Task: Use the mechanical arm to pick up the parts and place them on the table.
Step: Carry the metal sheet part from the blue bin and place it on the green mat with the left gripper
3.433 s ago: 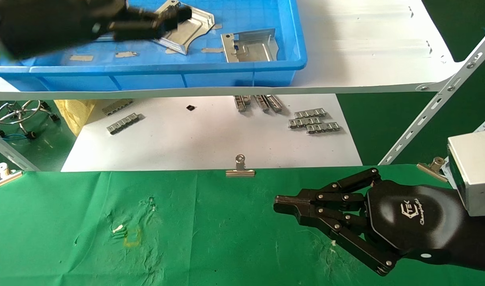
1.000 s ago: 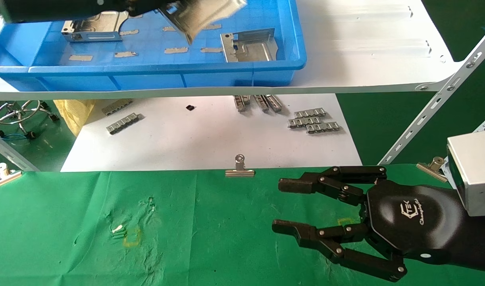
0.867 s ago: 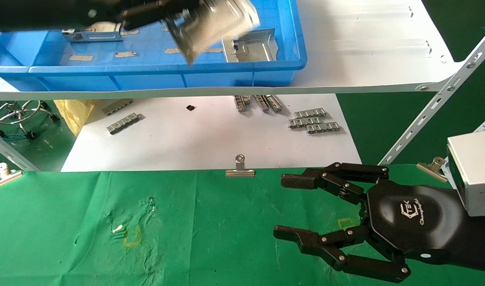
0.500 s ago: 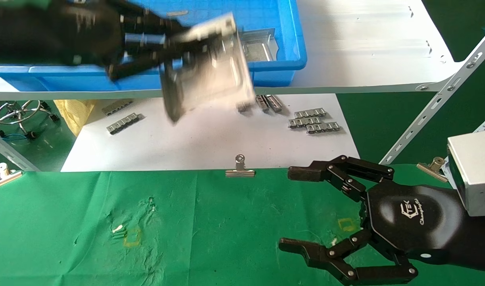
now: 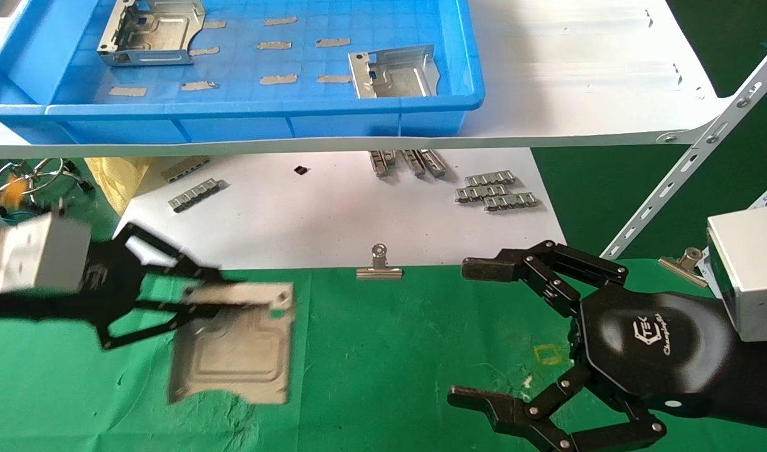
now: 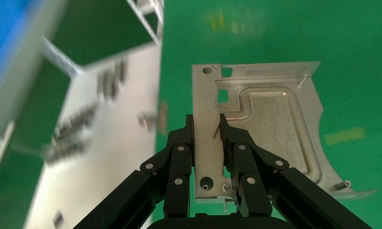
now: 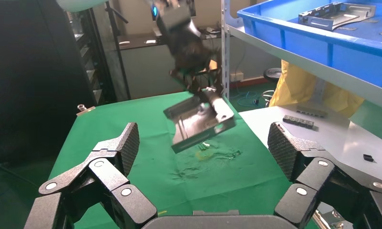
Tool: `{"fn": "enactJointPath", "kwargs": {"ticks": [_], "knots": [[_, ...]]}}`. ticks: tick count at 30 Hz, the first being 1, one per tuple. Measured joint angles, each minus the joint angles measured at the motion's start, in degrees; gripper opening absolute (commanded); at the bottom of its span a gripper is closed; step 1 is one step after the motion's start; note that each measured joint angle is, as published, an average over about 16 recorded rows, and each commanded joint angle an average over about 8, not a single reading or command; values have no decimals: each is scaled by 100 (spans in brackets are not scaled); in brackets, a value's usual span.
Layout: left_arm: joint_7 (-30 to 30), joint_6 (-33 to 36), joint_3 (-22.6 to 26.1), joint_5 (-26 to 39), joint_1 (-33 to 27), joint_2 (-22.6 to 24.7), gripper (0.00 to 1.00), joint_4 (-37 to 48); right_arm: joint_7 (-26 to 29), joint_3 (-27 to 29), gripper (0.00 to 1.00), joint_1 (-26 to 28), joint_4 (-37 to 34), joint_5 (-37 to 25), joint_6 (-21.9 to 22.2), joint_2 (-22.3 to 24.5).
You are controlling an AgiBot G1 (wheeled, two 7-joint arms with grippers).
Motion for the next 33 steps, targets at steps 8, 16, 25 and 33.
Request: {"fn": "enactJointPath", "kwargs": {"ticks": [8,16,25,33], "knots": [[875,-41,621,267,288,-49,0,549,0,0,100,0,0,0,0,0],[1449,-107,988,440,312,287,0,1439,0,0,100,0,0,0,0,0],[1773,-265,1159,574,186,758,85,2501,0,-1,100,0,0,0,0,0],[2031,-339,1084,461,157,1003,100,3119,0,-1,100,0,0,0,0,0]]}}
